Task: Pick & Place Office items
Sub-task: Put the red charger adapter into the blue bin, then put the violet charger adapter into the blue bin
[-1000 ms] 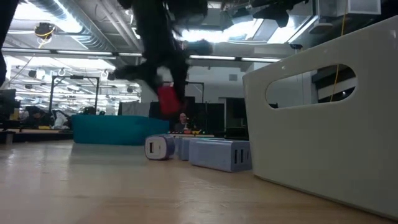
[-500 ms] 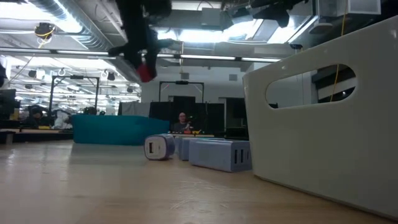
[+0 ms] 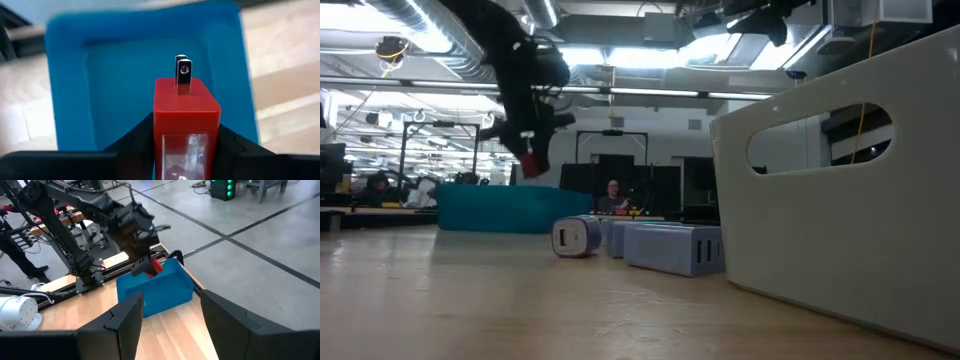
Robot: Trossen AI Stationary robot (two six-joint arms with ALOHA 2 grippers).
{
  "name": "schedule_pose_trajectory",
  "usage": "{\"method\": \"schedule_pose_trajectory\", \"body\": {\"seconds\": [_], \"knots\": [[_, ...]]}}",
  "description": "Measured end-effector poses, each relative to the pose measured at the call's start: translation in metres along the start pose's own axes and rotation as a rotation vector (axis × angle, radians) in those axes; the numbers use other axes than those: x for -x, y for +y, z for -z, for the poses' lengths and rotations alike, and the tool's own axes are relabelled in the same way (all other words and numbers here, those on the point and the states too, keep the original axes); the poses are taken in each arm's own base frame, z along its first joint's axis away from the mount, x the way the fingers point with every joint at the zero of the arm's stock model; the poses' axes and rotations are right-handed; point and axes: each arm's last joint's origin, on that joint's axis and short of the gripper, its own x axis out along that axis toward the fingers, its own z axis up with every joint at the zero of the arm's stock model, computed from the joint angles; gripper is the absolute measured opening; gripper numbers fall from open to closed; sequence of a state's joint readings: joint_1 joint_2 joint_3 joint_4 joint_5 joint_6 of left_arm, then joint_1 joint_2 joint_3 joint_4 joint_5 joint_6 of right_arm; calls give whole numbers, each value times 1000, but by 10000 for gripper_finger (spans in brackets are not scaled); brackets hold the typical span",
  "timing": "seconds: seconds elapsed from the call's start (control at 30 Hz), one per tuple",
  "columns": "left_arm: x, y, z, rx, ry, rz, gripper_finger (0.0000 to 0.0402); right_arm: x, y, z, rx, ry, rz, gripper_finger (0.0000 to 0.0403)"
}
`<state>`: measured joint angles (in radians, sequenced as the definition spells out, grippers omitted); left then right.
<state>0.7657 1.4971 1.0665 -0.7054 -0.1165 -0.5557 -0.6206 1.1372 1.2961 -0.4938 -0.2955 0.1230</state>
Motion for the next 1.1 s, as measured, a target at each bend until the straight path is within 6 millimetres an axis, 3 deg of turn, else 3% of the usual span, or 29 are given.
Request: {"method": "schedule_pose_trajectory", "body": {"seconds": [0.13, 0.33, 0.47, 0.63, 0.8, 1.1], "knots": [[-7, -2, 10, -12, 17, -2, 167, 0, 0, 0, 0, 0, 0, 204], [-3, -7, 10, 10, -29, 13, 224, 0, 0, 0, 0, 1, 0, 204], [2, -9, 6, 28, -77, 49, 244, 0, 0, 0, 0, 1, 0, 204], [22, -27, 8, -20, -131, 251, 249, 0, 0, 0, 0, 1, 0, 204], [36, -63, 48, -87, -24, 330, 246, 0, 0, 0, 3, 1, -2, 204], [45, -120, 151, 119, 158, 237, 250, 0, 1, 0, 35, 4, -33, 204]]}}
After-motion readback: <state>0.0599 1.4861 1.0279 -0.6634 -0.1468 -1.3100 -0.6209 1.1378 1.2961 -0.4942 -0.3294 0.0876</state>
